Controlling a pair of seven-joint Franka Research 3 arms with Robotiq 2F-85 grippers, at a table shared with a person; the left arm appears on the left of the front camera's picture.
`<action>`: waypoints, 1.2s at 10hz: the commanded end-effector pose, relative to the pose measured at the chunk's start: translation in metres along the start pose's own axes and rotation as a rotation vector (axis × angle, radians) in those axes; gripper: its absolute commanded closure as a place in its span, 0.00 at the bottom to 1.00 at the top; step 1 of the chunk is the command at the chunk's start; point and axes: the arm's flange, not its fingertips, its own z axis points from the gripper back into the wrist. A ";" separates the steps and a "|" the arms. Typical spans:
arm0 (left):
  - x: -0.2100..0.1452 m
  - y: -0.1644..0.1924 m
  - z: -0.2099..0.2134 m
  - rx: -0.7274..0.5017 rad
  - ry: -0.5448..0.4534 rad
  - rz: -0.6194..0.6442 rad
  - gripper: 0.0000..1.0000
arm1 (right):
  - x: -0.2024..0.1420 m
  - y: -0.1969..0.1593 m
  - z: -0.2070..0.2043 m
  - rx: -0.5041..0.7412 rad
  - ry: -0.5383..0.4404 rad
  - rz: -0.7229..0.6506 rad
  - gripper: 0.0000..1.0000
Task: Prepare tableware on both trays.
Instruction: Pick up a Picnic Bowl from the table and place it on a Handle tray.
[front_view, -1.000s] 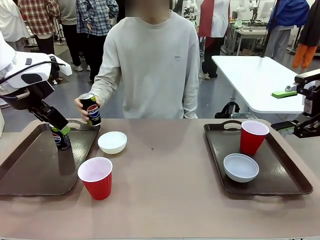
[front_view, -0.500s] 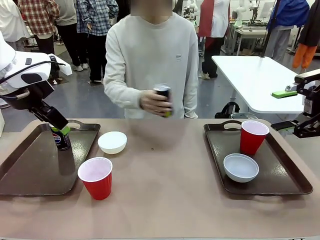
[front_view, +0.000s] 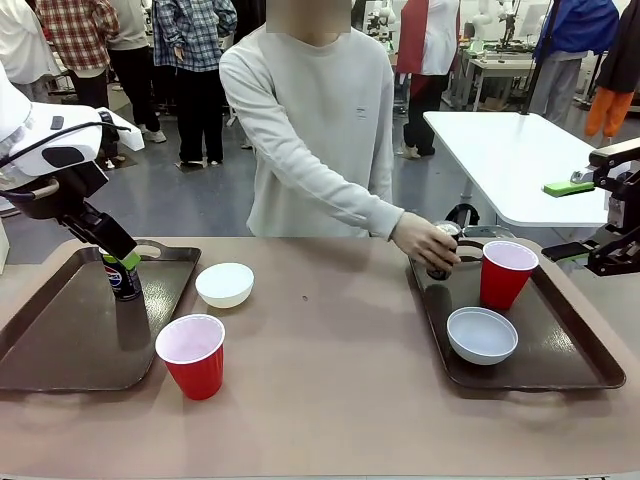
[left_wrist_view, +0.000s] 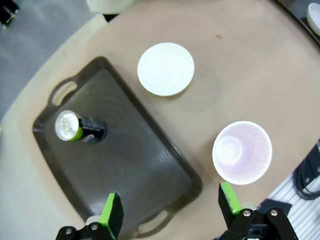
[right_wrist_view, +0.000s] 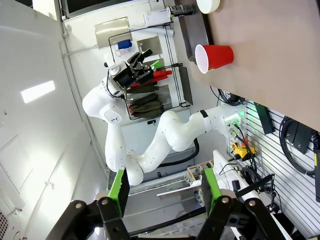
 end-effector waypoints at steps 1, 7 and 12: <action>0.000 0.000 0.000 0.000 0.000 0.000 0.00 | -0.002 -0.003 0.003 -0.015 0.015 0.012 0.24; 0.062 -0.033 -0.082 0.049 0.015 0.061 0.00 | -0.002 -0.003 0.003 -0.015 0.015 0.012 0.24; 0.053 -0.034 -0.081 -0.004 0.027 0.037 0.00 | -0.002 -0.003 0.003 -0.015 0.015 0.012 0.24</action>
